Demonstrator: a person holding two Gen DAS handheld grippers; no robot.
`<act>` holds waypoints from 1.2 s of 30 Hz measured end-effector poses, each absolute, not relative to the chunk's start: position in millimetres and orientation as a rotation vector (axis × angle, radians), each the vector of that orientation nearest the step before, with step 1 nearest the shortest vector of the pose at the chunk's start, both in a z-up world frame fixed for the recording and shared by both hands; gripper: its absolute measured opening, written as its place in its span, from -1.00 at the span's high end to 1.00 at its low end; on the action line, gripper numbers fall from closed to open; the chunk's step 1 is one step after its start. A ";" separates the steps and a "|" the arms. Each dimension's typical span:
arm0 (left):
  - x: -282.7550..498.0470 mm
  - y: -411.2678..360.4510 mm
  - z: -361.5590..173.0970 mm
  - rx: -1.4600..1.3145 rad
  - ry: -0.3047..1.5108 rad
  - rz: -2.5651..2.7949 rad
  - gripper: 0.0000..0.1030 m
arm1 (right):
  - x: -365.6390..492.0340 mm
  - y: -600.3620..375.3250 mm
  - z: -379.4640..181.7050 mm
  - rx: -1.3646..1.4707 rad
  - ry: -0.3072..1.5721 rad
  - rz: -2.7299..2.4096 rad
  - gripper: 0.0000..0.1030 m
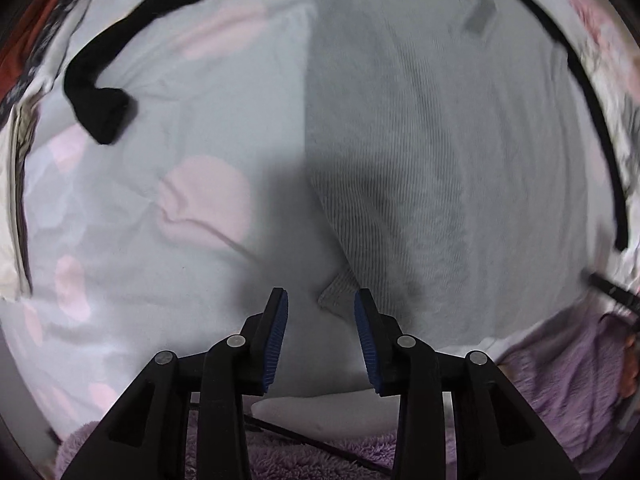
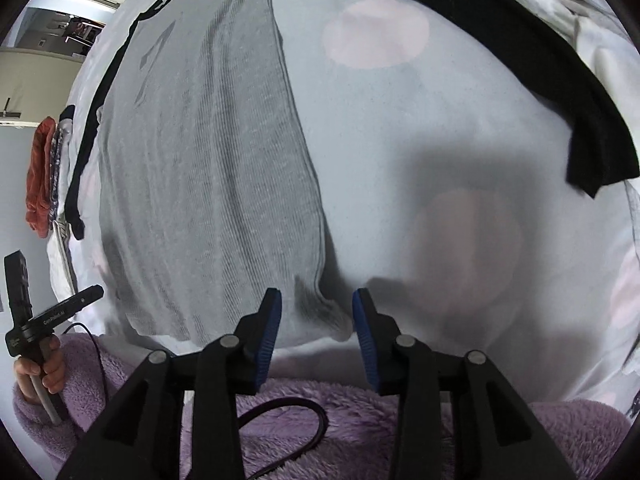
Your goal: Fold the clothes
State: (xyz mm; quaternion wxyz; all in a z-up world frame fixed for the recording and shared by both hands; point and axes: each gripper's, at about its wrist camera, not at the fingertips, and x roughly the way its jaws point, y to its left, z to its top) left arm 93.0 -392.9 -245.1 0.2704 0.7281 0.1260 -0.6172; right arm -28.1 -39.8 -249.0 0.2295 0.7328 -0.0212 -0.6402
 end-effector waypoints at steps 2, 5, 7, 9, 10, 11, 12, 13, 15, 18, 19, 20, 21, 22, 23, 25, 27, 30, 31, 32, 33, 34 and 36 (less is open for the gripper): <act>91.5 -394.7 -253.4 1.969 0.367 -1.645 0.29 | -24.9 -40.3 -250.3 2.026 -0.028 -1.764 0.30; 89.1 -398.3 -266.1 2.000 0.414 -1.645 0.29 | -21.4 -42.1 -258.7 2.058 -0.005 -1.739 0.30; 88.8 -396.6 -274.7 2.013 0.435 -1.628 0.29 | -19.2 -43.2 -259.9 2.057 -0.003 -1.728 0.30; 87.3 -394.9 -282.3 2.030 0.438 -1.607 0.29 | -17.6 -44.4 -261.2 2.063 0.002 -1.720 0.30; 86.8 -393.9 -285.1 2.028 0.437 -1.594 0.29 | -17.1 -44.8 -262.9 2.070 0.005 -1.715 0.30; 85.6 -392.5 -287.9 2.033 0.425 -1.586 0.29 | -18.0 -46.9 -265.1 2.076 0.009 -1.709 0.30; 85.0 -390.3 -289.9 2.033 0.416 -1.578 0.30 | -21.3 -52.6 -267.9 2.081 0.019 -1.701 0.30; 83.3 -386.7 -292.0 2.043 0.386 -1.576 0.30 | -20.2 -55.4 -268.9 2.082 0.036 -1.695 0.30; 79.8 -378.9 -293.3 2.059 0.338 -1.593 0.44 | -16.8 -61.7 -269.1 2.069 0.080 -1.690 0.54; 79.3 -365.2 -292.8 2.091 0.297 -1.632 0.84 | -9.3 -66.0 -264.2 2.037 0.134 -1.718 0.79; 79.5 -360.6 -292.2 2.103 0.285 -1.644 0.86 | -7.7 -65.7 -261.4 2.028 0.134 -1.718 0.81; 80.0 -359.4 -286.7 2.097 0.285 -1.659 0.87 | -6.8 -64.4 -258.0 2.025 0.128 -1.717 0.82; 80.6 -358.3 -281.1 2.091 0.284 -1.674 0.87 | -7.0 -62.2 -253.8 2.029 0.124 -1.719 0.83; 81.2 -357.1 -275.5 2.085 0.283 -1.689 0.88 | -7.2 -60.2 -249.7 2.031 0.118 -1.720 0.84; 83.3 -355.8 -267.4 2.081 0.281 -1.700 0.88 | -7.5 -58.5 -245.5 2.030 0.106 -1.717 0.84; 87.7 -353.3 -251.1 2.073 0.276 -1.721 0.88 | -6.8 -54.2 -234.6 2.025 0.082 -1.702 0.85; 94.2 -350.8 -234.6 2.071 0.263 -1.725 0.88 | -9.1 -50.8 -225.1 2.023 0.087 -1.690 0.85; 111.9 -356.9 -216.7 2.074 0.287 -1.712 0.88 | -13.3 -49.4 -213.4 2.023 0.169 -1.690 0.87; 116.3 -357.8 -216.0 2.084 0.288 -1.696 0.89 | -13.4 -50.3 -211.0 2.024 0.205 -1.691 0.87; 120.8 -358.7 -215.3 2.094 0.290 -1.680 0.89 | -13.5 -51.2 -209.2 2.026 0.240 -1.690 0.88; 125.2 -359.5 -214.7 2.104 0.291 -1.664 0.89 | -13.5 -51.6 -209.4 2.034 0.271 -1.686 0.88; 128.5 -358.5 -216.3 2.118 0.288 -1.650 0.89 | -13.4 -51.0 -210.6 2.044 0.300 -1.679 0.88; 133.7 -356.2 -219.2 2.142 0.277 -1.630 0.89 | -12.0 -53.0 -215.8 2.067 0.346 -1.662 0.89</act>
